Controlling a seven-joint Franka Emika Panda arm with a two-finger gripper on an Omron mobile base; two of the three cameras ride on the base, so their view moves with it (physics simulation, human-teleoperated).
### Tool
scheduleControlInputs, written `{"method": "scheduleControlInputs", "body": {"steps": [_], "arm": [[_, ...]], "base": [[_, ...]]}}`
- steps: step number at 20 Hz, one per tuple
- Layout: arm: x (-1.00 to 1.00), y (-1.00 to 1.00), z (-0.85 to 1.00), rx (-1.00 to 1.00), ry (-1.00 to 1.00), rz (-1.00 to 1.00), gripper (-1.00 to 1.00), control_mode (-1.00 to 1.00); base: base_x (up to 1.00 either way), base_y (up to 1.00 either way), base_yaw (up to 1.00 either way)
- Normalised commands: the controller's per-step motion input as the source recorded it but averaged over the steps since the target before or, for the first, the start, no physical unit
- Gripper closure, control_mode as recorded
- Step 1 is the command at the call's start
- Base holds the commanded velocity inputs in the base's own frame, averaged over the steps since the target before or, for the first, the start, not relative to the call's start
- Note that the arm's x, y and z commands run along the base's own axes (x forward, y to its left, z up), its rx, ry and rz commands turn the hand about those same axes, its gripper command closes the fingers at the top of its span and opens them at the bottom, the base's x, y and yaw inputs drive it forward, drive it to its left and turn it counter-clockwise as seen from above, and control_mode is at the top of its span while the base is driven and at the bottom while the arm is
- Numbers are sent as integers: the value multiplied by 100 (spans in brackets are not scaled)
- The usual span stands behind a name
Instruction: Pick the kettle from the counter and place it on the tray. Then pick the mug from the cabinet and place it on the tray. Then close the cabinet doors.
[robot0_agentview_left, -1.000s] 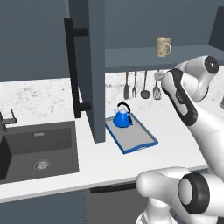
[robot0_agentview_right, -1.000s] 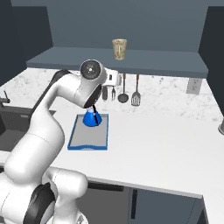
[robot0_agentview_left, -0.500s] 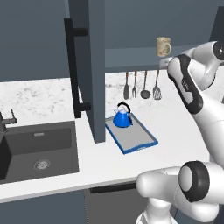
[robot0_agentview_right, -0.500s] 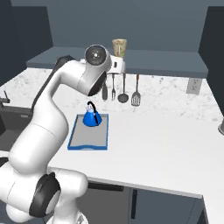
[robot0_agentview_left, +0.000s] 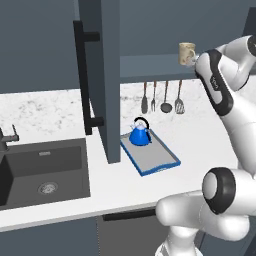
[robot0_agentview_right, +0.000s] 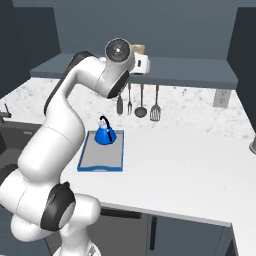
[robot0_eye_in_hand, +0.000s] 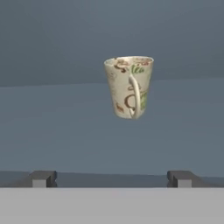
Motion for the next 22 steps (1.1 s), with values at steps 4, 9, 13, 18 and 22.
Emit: {"method": "scheduleControlInputs", "body": {"steps": [4,9,13,18,22], "arm": [[20,-4,14,2,0,3,-100,-100],[18,-5,10,1,0,4,-100,-100],[11,-4,0,0,0,6,-100,-100],[22,-4,0,0,0,6,-100,-100],[17,0,0,0,-1,5,-100,-100]], "base": [[0,0,0],[0,0,0],[0,0,0],[0,0,0],[0,0,0]]}}
